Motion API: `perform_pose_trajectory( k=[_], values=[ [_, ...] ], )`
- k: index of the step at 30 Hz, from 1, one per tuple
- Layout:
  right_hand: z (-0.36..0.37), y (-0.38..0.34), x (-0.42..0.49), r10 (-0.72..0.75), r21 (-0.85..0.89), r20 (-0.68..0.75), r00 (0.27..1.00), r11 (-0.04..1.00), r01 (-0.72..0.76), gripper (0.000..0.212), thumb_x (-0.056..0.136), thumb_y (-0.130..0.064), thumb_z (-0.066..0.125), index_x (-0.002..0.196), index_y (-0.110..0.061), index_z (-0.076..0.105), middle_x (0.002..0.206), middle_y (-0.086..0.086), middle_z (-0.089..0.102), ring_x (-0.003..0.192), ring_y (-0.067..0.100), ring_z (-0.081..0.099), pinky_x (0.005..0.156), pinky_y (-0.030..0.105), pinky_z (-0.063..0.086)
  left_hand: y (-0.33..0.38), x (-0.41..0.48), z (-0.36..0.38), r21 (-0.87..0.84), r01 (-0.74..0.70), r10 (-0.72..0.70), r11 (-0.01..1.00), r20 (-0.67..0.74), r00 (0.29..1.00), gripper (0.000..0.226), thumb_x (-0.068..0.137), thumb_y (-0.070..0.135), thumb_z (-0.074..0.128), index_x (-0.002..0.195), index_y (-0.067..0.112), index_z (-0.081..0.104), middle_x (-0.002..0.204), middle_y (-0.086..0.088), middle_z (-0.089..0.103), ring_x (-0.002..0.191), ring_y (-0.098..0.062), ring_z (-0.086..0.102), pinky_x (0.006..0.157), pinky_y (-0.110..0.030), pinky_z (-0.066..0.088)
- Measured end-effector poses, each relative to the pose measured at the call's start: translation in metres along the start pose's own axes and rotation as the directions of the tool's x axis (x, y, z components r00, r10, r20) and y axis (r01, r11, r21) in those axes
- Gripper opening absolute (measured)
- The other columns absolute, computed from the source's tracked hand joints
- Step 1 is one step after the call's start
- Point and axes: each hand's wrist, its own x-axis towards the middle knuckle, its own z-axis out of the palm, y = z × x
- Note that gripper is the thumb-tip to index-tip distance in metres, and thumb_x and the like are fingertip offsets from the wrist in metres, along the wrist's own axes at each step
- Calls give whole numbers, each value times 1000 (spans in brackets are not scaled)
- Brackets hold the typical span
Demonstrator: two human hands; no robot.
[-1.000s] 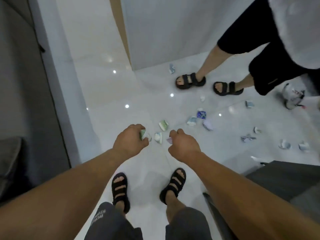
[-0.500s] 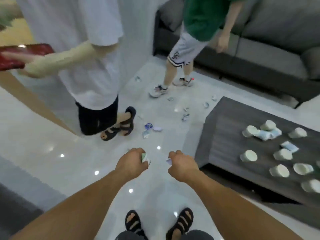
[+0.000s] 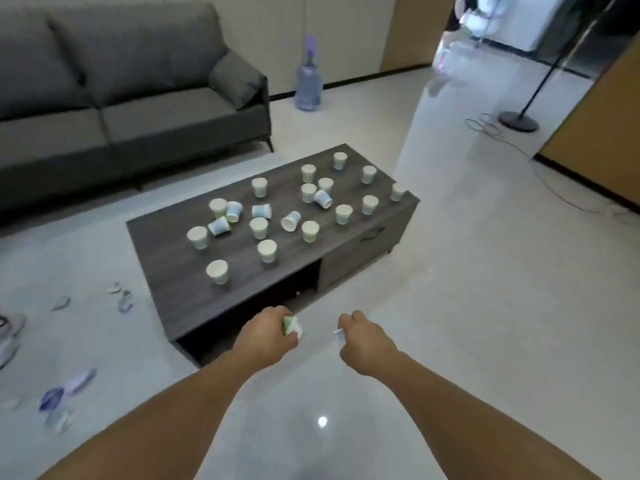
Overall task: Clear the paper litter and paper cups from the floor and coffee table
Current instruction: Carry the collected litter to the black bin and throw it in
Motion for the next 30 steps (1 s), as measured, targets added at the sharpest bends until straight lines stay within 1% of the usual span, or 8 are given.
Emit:
perform_pose_trajectory(
  k=[3,7,11,16,19,24,27,30],
  values=[
    [-35,96,-23,133,52,-49,990,990,-131,20,94,-10,45,113,-13,51,116,8,44,102,31,55,79,33,45,99,37,40,28,-155,152,988,75,986,36,80,39,64,113,26,59,105,4,62,86,-15,59,71,-25,44],
    [-72,192,-36,292,135,-95,952,951,-278,24,92,-7,46,115,-12,52,116,7,43,105,29,54,85,35,48,202,79,79,99,-320,301,942,171,938,37,81,42,62,112,23,60,108,1,62,93,-20,60,78,-31,50],
    [-93,274,-30,390,172,-83,917,912,-372,24,93,-1,45,115,-11,51,118,7,42,103,25,53,82,32,47,270,134,112,124,-401,358,907,272,893,41,82,45,62,117,24,57,110,1,62,94,-19,60,74,-27,44],
    [-125,378,-17,516,213,-65,854,843,-494,21,95,-3,46,113,-11,53,117,8,43,100,25,53,76,28,39,360,232,151,132,-502,429,855,362,827,43,82,45,65,117,20,58,108,0,63,89,-17,58,71,-23,39],
    [-148,436,-21,608,243,-62,791,778,-579,20,95,-5,46,112,-12,53,116,7,44,97,24,53,74,27,37,429,275,175,118,-585,490,802,429,759,45,82,47,64,118,20,57,106,0,63,84,-14,53,70,-23,38],
    [-179,526,-33,739,351,-73,670,648,-676,20,96,-8,47,114,-14,53,118,6,45,93,21,51,75,27,38,554,321,228,86,-707,577,702,513,635,48,81,46,64,122,21,56,102,3,58,82,-13,52,70,-23,39],
    [-187,586,-47,792,394,-50,609,576,-716,23,96,-10,47,118,-12,52,119,9,45,101,27,55,83,33,46,626,328,277,70,-775,599,628,592,539,49,81,46,64,123,23,55,109,3,60,85,-12,52,72,-23,38],
    [-195,660,-65,830,431,-39,557,517,-740,26,97,-10,46,122,-12,50,123,11,44,105,29,54,86,33,45,700,333,329,60,-823,609,565,642,465,51,81,48,65,125,24,54,115,2,61,94,-16,57,74,-24,41]
  ],
)
